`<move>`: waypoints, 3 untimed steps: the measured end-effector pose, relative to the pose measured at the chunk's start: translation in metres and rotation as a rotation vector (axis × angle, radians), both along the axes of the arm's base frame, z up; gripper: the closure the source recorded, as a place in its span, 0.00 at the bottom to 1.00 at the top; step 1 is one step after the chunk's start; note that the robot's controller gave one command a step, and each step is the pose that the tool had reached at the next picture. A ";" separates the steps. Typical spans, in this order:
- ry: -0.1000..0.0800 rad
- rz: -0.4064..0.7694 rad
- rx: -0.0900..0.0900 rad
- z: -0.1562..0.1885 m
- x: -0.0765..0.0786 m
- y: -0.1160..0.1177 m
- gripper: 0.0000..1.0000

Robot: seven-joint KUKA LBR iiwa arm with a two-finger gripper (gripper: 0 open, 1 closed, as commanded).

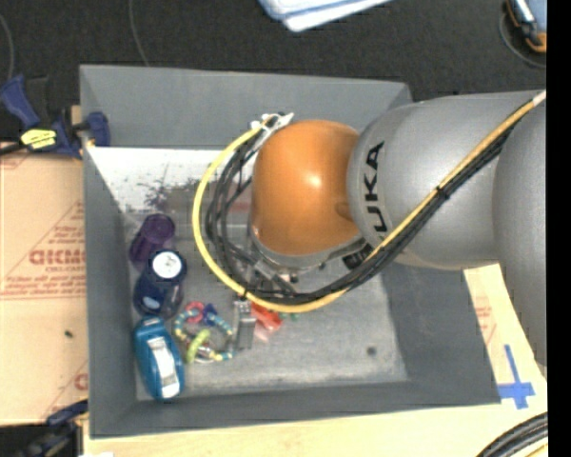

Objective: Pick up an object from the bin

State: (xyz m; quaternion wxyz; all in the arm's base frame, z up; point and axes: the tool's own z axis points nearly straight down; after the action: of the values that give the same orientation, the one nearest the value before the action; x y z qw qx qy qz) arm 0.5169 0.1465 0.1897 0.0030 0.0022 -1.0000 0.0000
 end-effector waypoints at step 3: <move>-0.004 0.134 0.002 -0.117 0.036 -0.007 1.00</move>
Offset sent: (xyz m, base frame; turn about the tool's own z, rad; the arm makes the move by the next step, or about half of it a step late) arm 0.0337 -0.0060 -0.1197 -0.1384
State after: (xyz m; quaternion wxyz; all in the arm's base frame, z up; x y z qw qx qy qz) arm 0.5528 0.1399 0.0723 0.0008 0.0691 -0.9976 -0.0009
